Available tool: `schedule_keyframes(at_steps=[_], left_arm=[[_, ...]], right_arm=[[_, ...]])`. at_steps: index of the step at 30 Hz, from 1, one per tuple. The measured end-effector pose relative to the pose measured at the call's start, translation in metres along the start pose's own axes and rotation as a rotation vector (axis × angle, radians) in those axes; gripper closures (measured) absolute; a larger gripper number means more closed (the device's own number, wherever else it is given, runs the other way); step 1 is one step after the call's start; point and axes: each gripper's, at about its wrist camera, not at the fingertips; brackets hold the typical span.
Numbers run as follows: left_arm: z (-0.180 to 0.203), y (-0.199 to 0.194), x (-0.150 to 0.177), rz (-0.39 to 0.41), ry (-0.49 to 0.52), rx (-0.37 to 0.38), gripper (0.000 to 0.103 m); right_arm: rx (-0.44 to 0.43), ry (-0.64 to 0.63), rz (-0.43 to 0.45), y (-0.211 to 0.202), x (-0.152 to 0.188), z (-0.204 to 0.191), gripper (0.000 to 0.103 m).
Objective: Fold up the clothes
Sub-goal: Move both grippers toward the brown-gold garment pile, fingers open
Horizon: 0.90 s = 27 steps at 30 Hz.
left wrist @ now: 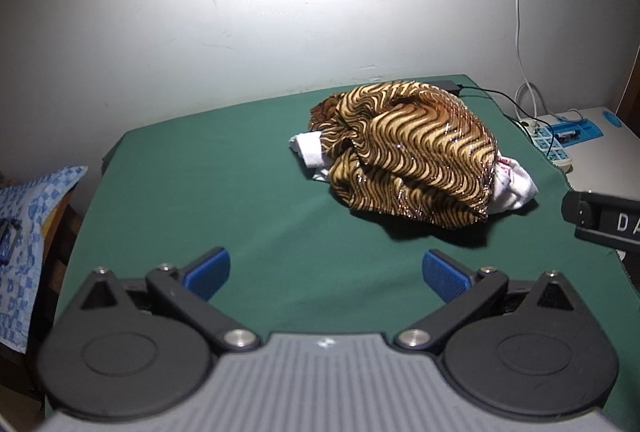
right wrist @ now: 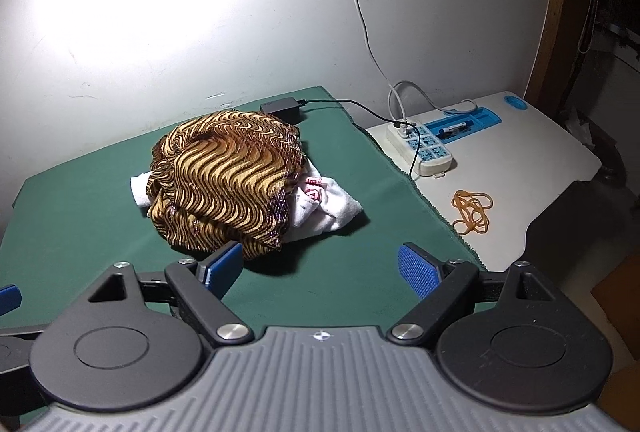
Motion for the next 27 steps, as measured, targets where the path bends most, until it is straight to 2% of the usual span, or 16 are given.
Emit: schedule_keyframes(at_steps=[27], left_arm=[[-0.015,0.011,0.002,-0.033,-0.041,-0.041,0.0]], right_arm=[[-0.051,-0.072,-0.037,0.014,0.005,-0.022,0.016]])
Point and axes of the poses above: each gripper's, at about its wrist camera, not at the fingertips, and y roughly the way its jaws point, z to its right, x to its underside, and after that the axes turned 13 degrees about x, right-handed
